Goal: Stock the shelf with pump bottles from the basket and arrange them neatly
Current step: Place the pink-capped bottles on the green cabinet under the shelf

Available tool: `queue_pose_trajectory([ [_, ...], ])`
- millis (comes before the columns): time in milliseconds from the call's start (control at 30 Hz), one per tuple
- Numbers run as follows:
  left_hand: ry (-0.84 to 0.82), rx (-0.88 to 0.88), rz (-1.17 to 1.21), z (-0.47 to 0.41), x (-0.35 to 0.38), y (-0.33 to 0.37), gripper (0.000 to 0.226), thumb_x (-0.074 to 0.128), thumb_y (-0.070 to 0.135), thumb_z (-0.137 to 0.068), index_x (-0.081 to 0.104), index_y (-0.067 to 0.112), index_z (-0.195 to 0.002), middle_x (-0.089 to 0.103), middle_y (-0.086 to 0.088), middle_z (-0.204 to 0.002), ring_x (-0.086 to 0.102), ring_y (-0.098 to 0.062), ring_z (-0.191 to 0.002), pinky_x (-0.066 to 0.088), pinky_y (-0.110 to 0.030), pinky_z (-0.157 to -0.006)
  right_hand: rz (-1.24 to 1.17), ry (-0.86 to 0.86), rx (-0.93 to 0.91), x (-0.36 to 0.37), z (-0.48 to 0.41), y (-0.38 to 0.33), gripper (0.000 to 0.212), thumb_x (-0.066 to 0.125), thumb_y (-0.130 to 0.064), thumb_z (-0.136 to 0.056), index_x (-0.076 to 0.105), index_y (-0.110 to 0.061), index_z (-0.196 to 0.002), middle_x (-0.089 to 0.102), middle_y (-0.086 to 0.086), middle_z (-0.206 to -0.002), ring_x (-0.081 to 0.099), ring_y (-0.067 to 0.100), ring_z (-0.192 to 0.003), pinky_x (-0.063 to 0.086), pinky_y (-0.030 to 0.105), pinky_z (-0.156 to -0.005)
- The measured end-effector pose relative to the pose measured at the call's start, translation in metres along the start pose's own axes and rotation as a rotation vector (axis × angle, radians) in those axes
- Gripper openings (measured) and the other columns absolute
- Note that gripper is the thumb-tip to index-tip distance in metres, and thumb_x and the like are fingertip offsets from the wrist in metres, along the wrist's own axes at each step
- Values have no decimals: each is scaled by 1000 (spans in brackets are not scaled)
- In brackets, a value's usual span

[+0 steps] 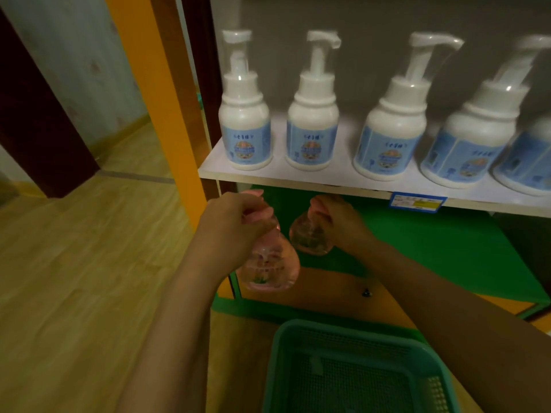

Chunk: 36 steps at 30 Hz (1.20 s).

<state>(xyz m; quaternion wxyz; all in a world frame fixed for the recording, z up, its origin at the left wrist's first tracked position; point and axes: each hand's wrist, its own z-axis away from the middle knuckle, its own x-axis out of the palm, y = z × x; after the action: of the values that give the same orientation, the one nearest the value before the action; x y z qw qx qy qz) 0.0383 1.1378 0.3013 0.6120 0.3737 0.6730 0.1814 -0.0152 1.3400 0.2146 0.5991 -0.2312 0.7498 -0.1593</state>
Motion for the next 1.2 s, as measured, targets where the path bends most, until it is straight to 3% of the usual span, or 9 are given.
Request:
queue_pose_trajectory([
  [133,18,-7,-1,-3,3,2,25,62,20,-83,66,15,-107,63,-6,-118,55,-21,-108,39,-28,-82,-27,8,-13,7,-8,7,15,46,-16,-92,55,-6,-98,58,14,-106,54,27,-95,37,28,-74],
  [333,40,52,-9,-3,10,7,25,61,21,-84,66,14,-107,59,4,-94,46,-3,-71,30,-11,-59,-83,-14,8,10,-7,13,10,48,-19,-91,50,-16,-100,55,10,-106,53,25,-98,41,32,-81],
  [500,31,100,6,0,13,15,25,61,22,-83,67,14,-106,60,7,-92,48,-5,-74,30,-11,-60,-153,131,-133,0,40,11,49,50,-6,-84,45,-18,-131,48,6,-131,43,14,-121,38,27,-104],
  [567,14,119,16,2,19,21,22,61,23,-83,67,15,-103,58,12,-82,47,1,-70,30,-10,-60,-334,13,-206,-9,74,11,53,49,-17,-77,42,-23,-129,47,0,-129,43,-2,-119,36,16,-101],
  [667,-35,154,8,5,31,33,19,60,23,-84,67,17,-100,52,17,-76,49,-1,-74,31,-11,-63,-488,-186,-112,-20,116,3,56,64,-35,-77,40,-36,-128,50,-10,-130,47,-6,-118,40,17,-100],
  [767,-99,207,31,7,49,45,24,59,26,-83,67,15,-103,57,9,-87,53,-10,-86,37,-21,-75,-570,-154,59,-23,134,-1,57,77,-49,-61,48,-46,-110,62,-17,-111,59,-5,-101,50,17,-86],
  [933,-95,244,122,11,88,69,21,62,29,-82,70,15,-95,51,18,-68,53,1,-70,38,-16,-64,-614,-70,166,-37,144,28,41,77,-14,-70,56,-35,-99,70,-12,-91,65,-3,-86,50,12,-74],
  [1133,-147,-398,688,-12,137,62,30,41,29,-93,63,12,-80,58,3,-74,54,-16,-76,45,-37,-84,-657,44,272,-46,140,69,43,70,2,-72,53,-25,-101,63,-9,-94,62,-11,-79,47,6,-68],
  [1200,-158,-429,646,-16,155,56,30,37,21,-93,55,11,-71,54,-2,-71,51,-19,-74,46,-37,-78,-668,54,297,-46,132,80,43,68,4,-73,51,-17,-106,62,-9,-93,62,-13,-76,47,5,-65],
])
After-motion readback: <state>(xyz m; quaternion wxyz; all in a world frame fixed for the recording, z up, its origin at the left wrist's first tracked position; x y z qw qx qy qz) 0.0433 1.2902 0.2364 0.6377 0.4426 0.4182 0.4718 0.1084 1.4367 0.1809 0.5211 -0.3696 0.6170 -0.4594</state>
